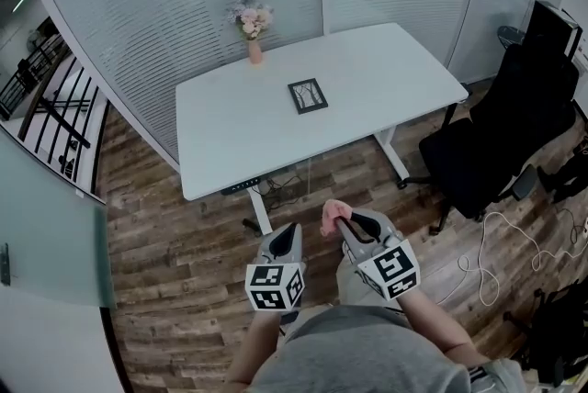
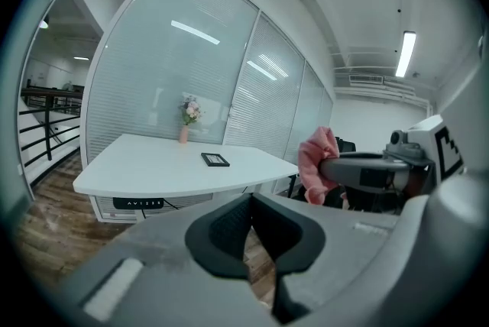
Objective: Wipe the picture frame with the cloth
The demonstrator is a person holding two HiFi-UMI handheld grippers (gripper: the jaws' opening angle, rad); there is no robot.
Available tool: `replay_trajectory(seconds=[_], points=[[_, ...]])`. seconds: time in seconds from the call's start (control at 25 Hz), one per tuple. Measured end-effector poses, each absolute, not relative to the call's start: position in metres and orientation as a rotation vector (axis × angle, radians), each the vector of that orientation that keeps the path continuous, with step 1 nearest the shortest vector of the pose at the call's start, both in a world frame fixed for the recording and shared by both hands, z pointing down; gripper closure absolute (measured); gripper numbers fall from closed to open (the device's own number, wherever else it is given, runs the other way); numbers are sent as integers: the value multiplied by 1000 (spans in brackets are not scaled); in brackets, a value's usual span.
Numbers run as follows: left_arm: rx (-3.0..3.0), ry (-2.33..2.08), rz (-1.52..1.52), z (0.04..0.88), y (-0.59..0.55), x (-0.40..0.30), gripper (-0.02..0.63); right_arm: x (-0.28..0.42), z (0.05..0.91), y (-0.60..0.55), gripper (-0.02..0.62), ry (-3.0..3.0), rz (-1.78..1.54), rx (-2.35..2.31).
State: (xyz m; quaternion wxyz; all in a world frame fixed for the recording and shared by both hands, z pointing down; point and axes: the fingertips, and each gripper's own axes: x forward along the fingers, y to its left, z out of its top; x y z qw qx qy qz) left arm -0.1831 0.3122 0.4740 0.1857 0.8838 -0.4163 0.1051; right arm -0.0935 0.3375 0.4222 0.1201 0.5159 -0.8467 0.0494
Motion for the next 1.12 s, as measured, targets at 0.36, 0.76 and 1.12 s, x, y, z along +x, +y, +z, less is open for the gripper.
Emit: replay_trajectory(seconds=[0.36, 0.76, 1.12], points=[[2476, -1197, 291, 475, 244, -141, 603, -48, 427, 262, 551, -2485, 152, 1503], [2433, -1257, 295, 473, 158, -98, 603, 1, 424, 168, 551, -2508, 175, 1452], [2385, -1318, 296, 472, 105, -61, 601, 38, 423, 104, 552, -2543, 179, 1386]])
